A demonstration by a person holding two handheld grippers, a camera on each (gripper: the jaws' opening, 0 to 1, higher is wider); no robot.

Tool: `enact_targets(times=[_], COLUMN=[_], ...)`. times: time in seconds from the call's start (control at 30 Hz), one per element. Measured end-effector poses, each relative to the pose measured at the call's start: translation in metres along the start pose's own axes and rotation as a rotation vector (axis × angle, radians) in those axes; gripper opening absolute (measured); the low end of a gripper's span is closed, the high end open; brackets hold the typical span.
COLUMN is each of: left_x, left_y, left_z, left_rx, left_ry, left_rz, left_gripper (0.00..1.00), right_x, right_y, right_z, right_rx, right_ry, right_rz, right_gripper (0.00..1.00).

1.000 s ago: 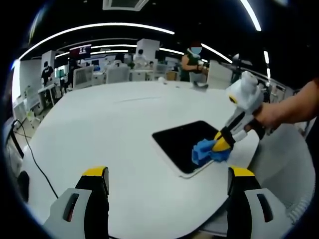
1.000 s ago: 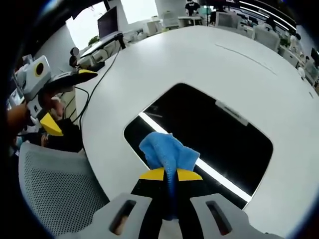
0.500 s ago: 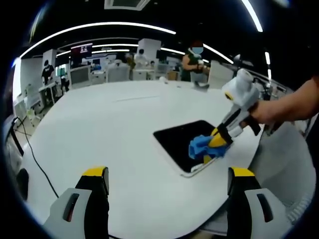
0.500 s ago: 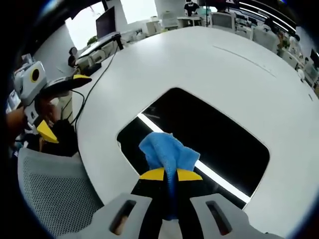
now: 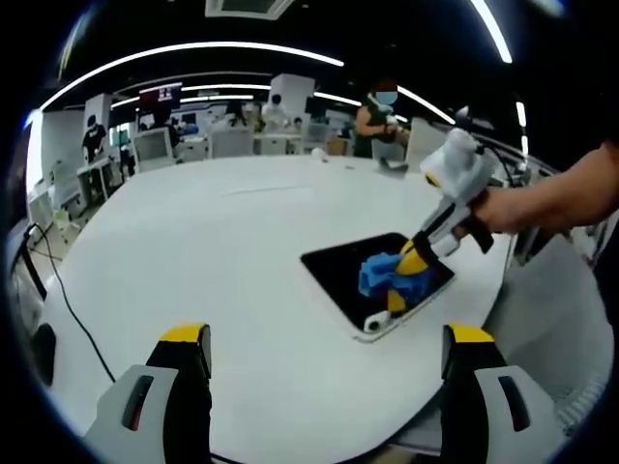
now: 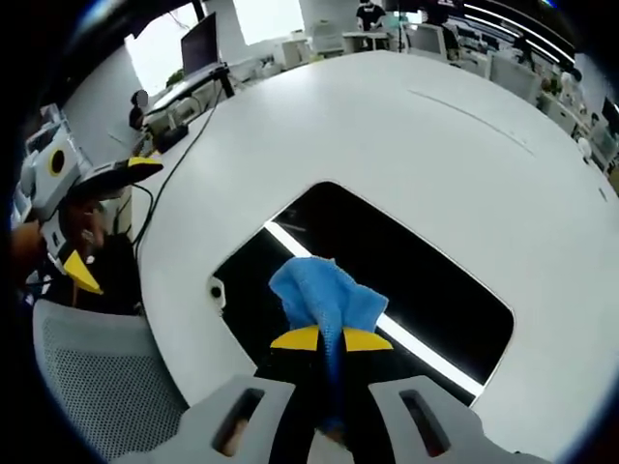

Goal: Wipe the mirror surface with the cleaning cloth until all visible marks leave the cleaned area.

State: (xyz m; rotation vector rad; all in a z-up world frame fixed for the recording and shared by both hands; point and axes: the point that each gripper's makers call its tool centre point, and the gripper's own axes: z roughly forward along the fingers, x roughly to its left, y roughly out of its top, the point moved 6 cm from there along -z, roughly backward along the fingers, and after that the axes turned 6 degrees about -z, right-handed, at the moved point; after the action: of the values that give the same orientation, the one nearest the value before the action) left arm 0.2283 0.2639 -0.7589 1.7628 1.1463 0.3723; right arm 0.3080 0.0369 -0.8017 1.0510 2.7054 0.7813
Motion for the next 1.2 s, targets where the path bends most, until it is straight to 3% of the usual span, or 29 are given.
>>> enact_targets(times=[0.8,1.2], left_x=[-0.006,-0.007], left_y=[-0.003,-0.004], left_z=[-0.001,-0.003], left_rx=[0.011,0.021], left_ry=[-0.014,-0.02], left_rz=[-0.002,0.004], left_gripper=[1.0,1.0], right_x=[-0.033,-0.051], right_y=[0.027,0.041], right_z=[0.013,0.021], right_rx=[0.009,-0.008], right_ry=[-0.03,-0.019], right_rz=[-0.029,0.002], right_gripper=[0.01,0.01])
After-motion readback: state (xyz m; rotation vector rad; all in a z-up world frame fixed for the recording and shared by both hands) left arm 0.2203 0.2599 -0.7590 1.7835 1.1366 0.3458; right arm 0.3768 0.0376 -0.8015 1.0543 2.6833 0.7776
